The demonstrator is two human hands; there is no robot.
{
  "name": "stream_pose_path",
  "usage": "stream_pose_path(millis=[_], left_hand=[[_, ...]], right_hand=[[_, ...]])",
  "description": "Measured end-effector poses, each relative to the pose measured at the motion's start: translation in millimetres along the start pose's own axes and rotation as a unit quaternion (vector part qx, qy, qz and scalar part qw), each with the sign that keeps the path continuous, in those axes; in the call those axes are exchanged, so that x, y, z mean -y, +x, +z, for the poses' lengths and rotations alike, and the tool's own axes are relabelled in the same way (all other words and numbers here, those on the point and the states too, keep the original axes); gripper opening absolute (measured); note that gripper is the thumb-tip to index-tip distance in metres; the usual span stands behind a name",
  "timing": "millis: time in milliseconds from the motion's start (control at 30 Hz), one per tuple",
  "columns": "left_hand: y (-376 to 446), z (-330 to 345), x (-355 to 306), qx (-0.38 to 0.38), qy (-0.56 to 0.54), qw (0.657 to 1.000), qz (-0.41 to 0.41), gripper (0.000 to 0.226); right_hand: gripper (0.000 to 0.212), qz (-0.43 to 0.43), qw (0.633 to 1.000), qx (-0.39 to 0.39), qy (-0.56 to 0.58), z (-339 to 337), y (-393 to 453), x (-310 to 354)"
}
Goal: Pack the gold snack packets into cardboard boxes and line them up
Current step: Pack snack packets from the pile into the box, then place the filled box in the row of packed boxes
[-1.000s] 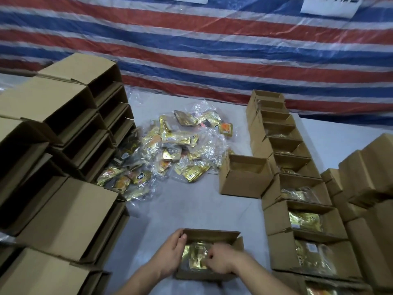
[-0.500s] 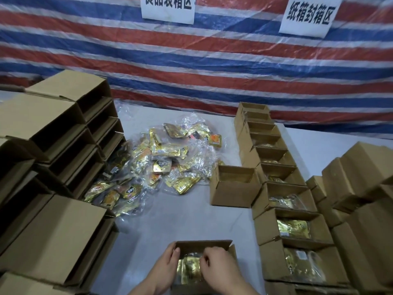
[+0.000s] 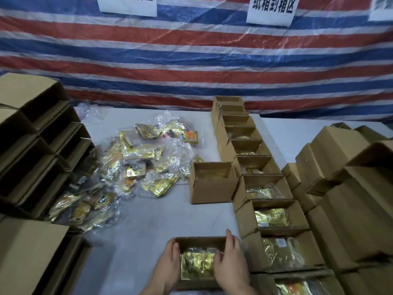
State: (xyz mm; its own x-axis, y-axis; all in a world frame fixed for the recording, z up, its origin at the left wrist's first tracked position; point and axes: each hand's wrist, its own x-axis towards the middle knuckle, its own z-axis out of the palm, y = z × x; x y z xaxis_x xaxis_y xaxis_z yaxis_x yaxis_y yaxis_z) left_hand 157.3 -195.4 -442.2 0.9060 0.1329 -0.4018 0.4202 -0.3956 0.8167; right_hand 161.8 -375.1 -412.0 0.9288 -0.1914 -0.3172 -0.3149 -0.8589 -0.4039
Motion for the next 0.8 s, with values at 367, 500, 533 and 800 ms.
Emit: stream_pose_path(millis=[367, 500, 533, 800], left_hand=[[73.2, 38.7, -54.8, -0.016, 0.013, 1.000, -0.002, 0.052], [109.2, 47.9, -73.2, -0.010, 0.002, 1.000, 0.003, 0.059], [117.2, 48.9, -76.6, -0.012, -0.002, 1.000, 0.008, 0.060], [145.0, 44.2, -84.1, -0.016, 0.000, 0.999, 0.048, 0.052]], right_hand=[[0.059, -0.065, 0.990, -0.068, -0.104, -29.6, 92.5, -10.0], [0.058, -0.087, 0.986, -0.091, -0.111, -39.4, 131.0, -6.7], [0.058, -0.089, 0.985, -0.098, -0.113, -40.4, 138.2, -5.1], [0.056, -0.080, 0.971, -0.125, -0.189, -41.3, 154.7, 9.0]])
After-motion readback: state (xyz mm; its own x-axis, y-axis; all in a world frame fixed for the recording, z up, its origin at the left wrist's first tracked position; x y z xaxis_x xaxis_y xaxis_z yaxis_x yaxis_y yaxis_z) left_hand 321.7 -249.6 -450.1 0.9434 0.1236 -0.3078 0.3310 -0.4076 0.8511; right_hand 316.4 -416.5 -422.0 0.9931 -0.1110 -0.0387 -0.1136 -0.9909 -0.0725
